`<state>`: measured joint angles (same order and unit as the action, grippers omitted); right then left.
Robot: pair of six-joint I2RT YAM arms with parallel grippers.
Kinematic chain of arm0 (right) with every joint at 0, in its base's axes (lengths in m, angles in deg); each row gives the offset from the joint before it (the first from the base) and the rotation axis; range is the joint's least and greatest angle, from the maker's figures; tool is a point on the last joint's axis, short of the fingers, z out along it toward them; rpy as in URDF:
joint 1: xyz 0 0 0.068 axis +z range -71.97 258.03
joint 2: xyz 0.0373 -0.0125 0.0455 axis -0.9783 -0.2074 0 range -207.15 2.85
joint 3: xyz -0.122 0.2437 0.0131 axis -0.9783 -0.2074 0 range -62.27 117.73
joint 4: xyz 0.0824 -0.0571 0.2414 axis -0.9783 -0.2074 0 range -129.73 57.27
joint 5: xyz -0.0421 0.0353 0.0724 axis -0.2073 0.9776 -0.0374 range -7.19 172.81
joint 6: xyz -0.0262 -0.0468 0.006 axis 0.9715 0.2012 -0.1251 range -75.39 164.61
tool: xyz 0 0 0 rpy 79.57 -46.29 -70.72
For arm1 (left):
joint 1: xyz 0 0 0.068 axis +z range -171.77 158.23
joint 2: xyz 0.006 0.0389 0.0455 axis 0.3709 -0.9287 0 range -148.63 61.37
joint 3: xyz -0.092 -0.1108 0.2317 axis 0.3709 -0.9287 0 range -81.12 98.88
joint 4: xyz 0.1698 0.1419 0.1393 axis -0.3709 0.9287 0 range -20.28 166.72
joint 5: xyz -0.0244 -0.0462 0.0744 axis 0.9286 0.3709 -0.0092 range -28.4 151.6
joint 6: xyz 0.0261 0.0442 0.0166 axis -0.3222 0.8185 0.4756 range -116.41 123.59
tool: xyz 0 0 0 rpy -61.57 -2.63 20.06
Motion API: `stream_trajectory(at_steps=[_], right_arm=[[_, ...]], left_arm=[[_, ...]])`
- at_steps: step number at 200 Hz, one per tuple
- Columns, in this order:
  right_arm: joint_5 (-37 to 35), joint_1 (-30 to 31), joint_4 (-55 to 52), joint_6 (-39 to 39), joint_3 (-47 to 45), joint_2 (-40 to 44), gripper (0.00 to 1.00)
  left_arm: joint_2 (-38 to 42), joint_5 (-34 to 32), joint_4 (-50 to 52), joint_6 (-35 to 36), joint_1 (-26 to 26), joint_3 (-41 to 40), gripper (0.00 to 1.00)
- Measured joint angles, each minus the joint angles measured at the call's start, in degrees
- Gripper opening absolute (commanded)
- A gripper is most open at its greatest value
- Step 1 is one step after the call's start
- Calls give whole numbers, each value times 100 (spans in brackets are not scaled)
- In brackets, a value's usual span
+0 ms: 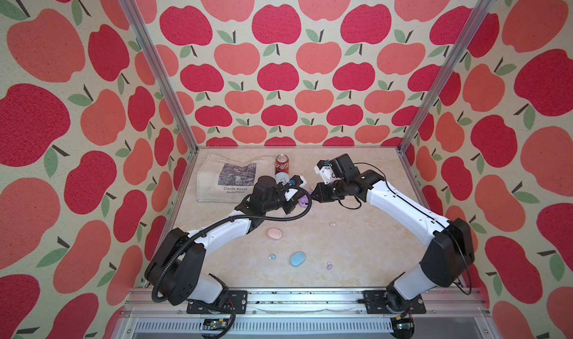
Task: Insert wireless bluetooth earbuds into charging case
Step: Insert the wireless bluetooth earbud into the charging case.
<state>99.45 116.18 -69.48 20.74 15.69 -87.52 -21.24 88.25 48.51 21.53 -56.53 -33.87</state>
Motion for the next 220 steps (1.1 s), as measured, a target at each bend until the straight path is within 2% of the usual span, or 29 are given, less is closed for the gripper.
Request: stream_trajectory(at_steps=[220], right_arm=[[66, 48, 251, -46, -74, -28, 28]], left_arm=[[-9, -22, -39, -85, 11, 7, 0]])
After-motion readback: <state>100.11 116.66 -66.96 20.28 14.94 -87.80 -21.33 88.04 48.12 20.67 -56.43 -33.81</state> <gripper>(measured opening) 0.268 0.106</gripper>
